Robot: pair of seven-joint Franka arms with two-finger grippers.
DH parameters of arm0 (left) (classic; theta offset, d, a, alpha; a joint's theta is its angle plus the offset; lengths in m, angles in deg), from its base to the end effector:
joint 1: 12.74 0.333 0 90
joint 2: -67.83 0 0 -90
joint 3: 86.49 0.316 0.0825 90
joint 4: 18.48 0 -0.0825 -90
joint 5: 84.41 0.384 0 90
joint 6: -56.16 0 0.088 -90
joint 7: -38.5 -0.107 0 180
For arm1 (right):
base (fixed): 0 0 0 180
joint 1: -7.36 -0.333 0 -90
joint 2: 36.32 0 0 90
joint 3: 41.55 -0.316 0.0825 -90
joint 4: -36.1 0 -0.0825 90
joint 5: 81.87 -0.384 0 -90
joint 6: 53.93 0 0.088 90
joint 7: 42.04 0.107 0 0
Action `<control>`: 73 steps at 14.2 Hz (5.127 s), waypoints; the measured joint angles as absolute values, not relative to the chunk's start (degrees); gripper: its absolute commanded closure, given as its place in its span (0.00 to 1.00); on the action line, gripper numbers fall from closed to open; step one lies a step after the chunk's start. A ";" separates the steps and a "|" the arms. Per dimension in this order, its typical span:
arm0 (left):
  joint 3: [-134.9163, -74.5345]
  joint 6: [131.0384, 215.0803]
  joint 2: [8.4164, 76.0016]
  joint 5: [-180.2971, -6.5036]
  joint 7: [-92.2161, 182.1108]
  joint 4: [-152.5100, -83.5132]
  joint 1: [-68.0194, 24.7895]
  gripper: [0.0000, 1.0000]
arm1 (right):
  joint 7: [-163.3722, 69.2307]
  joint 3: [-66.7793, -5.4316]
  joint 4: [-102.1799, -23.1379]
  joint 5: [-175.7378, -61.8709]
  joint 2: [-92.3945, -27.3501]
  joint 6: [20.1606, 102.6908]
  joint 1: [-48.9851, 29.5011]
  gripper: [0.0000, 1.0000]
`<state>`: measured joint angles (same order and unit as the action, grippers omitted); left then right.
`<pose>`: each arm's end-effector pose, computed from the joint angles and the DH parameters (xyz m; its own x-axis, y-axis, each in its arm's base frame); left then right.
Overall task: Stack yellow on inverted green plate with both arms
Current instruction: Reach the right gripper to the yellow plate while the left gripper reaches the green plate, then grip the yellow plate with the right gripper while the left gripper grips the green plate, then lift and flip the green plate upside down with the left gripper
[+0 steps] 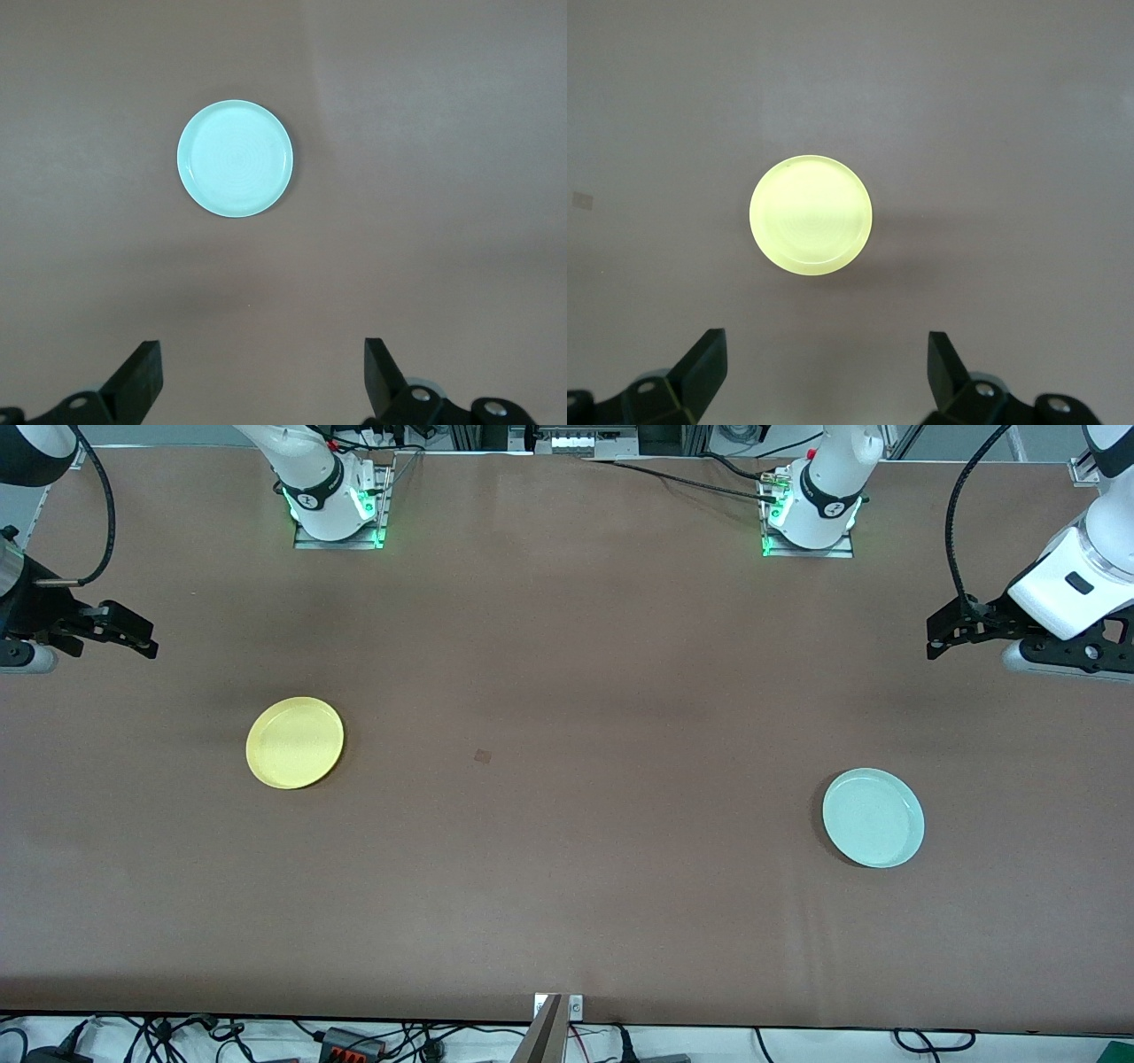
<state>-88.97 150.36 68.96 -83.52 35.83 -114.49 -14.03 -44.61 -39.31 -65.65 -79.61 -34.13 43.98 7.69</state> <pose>0.5515 -0.0350 0.5921 0.9935 -0.1133 -0.0126 -0.1135 -0.9934 -0.0158 0.5469 -0.0286 0.5601 0.9995 0.0055 -0.0306 0.0066 -0.9993 0.0361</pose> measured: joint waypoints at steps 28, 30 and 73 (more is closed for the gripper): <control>-87.99 173.20 28.99 -99.22 9.17 -102.95 2.85 0.00 | -44.41 -38.42 -66.55 -83.87 -68.06 57.64 12.59 0.00; -87.98 173.75 26.67 -103.27 3.95 -102.92 3.58 0.00 | -44.42 -38.42 -66.54 -84.10 -69.46 58.36 13.12 0.00; -89.28 161.64 33.86 -44.62 47.92 -97.58 -31.59 0.99 | -51.76 -40.52 -45.64 -89.05 -68.28 37.00 11.42 1.00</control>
<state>-89.28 161.64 33.86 -44.62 47.92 -97.58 -31.59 -51.76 -40.52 -45.64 -89.05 -68.28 37.00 11.42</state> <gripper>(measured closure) 0.974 0.974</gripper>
